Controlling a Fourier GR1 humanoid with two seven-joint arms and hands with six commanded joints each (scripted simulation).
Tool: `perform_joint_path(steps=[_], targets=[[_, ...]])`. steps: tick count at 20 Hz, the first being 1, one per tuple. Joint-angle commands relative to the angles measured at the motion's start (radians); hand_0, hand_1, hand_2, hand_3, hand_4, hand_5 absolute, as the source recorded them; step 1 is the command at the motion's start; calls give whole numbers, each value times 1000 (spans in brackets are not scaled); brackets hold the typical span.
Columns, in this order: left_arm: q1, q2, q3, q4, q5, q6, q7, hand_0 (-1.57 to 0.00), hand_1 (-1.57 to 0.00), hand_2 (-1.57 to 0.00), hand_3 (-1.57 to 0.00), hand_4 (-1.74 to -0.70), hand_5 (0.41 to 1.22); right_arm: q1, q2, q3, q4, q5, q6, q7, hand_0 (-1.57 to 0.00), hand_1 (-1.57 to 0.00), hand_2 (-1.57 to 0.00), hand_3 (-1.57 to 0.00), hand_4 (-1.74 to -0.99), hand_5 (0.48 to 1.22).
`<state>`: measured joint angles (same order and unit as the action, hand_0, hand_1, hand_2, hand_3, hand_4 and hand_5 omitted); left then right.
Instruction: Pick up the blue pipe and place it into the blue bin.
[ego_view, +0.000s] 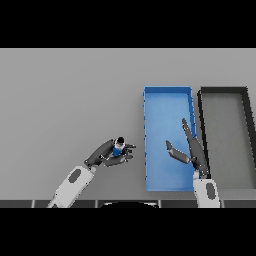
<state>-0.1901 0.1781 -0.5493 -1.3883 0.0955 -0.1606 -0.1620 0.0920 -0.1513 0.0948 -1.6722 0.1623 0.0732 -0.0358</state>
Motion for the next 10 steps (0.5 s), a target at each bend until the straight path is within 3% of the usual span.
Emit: perform_joint_path(steps=[1,2,4,10], targets=[[-10,-12,0,-8,7,1,3,-1465,-1479,-1490,-1430,-1698,1187,-13,10,1,5,-9,2,15,1,1,1,1,-1279,656],[-17,-15,4,-29,15,3,-8,-1486,-1497,-1506,-1440,-1705,1194,-4,11,9,-2,-5,7,-9,1,1,1,1,-1279,657],[-43,-33,1,-55,18,9,-11,-1517,-1524,-1529,-1447,-1714,1204,-7,2,3,9,1,5,-2,1,1,1,1,-1280,663],[-73,-30,-20,-176,52,-7,75,-1557,-1559,-1560,-1447,-1724,1216,11,-21,1,-10,16,4,-25,1,1,1,1,-1272,684]])
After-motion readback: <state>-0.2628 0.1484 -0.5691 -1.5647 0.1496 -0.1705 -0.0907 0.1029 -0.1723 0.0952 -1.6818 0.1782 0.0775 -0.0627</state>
